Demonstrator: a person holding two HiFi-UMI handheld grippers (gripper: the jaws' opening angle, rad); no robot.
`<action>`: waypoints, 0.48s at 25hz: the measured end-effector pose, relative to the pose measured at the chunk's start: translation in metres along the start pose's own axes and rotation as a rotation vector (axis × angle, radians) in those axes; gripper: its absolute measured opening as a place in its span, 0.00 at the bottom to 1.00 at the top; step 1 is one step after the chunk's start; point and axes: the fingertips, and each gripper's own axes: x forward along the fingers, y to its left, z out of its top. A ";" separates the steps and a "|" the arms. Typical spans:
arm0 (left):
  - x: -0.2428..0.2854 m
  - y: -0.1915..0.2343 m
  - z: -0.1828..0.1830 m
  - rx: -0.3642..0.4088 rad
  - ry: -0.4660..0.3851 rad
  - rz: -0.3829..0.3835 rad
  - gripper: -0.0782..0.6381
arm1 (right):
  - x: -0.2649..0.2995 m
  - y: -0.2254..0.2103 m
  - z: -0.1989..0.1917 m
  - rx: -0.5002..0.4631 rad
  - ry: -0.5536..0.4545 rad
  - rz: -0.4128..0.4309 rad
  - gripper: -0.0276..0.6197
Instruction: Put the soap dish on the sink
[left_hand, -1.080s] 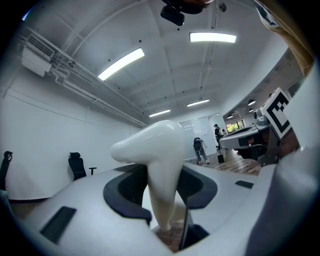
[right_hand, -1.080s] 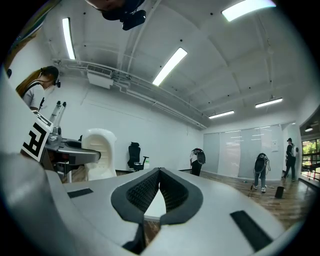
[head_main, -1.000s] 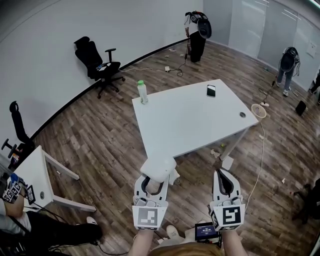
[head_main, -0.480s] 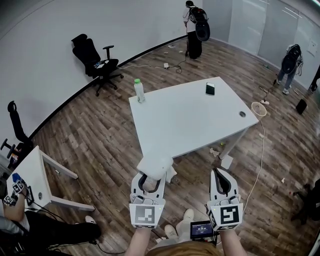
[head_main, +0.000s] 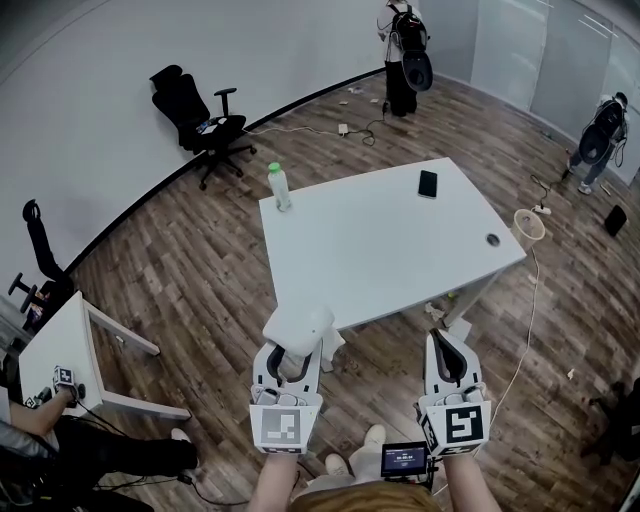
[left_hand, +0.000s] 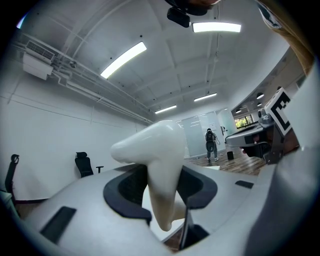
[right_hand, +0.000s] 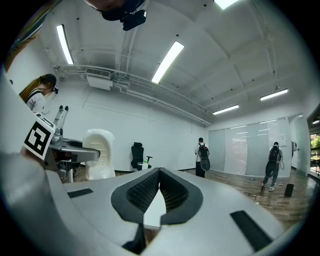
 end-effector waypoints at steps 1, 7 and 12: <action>0.003 -0.002 0.001 0.004 -0.001 0.003 0.33 | 0.001 -0.005 -0.002 0.000 0.001 0.003 0.06; 0.012 -0.006 0.003 0.007 0.001 0.038 0.33 | 0.007 -0.025 -0.013 0.031 -0.005 0.017 0.06; 0.022 -0.010 0.006 0.018 -0.003 0.041 0.33 | 0.021 -0.033 -0.014 0.044 -0.011 0.032 0.06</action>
